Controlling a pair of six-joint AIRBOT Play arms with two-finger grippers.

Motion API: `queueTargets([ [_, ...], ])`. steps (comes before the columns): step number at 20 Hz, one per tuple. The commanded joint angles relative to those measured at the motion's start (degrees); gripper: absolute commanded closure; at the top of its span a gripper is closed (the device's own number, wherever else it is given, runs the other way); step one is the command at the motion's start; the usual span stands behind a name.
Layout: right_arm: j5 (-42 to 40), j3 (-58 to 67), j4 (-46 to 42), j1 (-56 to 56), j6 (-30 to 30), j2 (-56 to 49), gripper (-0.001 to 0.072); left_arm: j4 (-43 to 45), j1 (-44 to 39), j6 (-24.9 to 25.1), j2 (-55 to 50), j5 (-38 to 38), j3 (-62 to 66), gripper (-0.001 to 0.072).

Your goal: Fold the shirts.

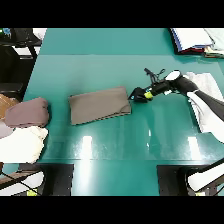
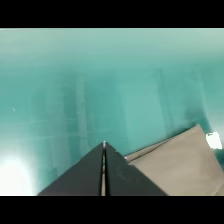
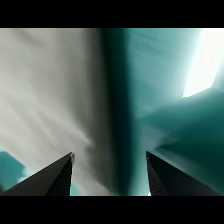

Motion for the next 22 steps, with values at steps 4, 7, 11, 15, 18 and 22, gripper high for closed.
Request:
queueTargets([
  [4, 0.68, 12.44, 7.04, 9.35, -0.28, -12.02, 0.0388, -1.03, -0.04, 0.13, -0.37, -0.79, -0.02, 0.0681],
  [7, 1.55, 17.94, 6.36, 10.58, -0.31, -13.73, 0.0697, -3.98, -0.07, 0.17, -0.37, -0.46, -0.02, 0.0682],
  [11, 2.21, 24.83, -1.62, 4.94, 1.53, -10.1, 0.0698, -2.16, -5.29, 0.17, -0.37, 1.07, -0.02, 0.0682],
  [15, 2.14, 27.56, -11.89, -8.48, 6.71, -1.25, 0.0698, -1.97, -13.42, 1.66, -0.37, 1.95, -0.02, 0.0681],
  [18, 2.12, 27.54, -17.92, -21.0, 9.55, 4.9, 0.0698, -1.97, -17.46, 1.66, -0.37, 3.3, -0.02, 0.0681],
  [22, -0.48, 27.54, -17.29, -35.8, 9.55, 8.57, 0.0698, -1.99, -20.9, 1.62, -0.37, 5.53, -0.02, 0.0681],
])
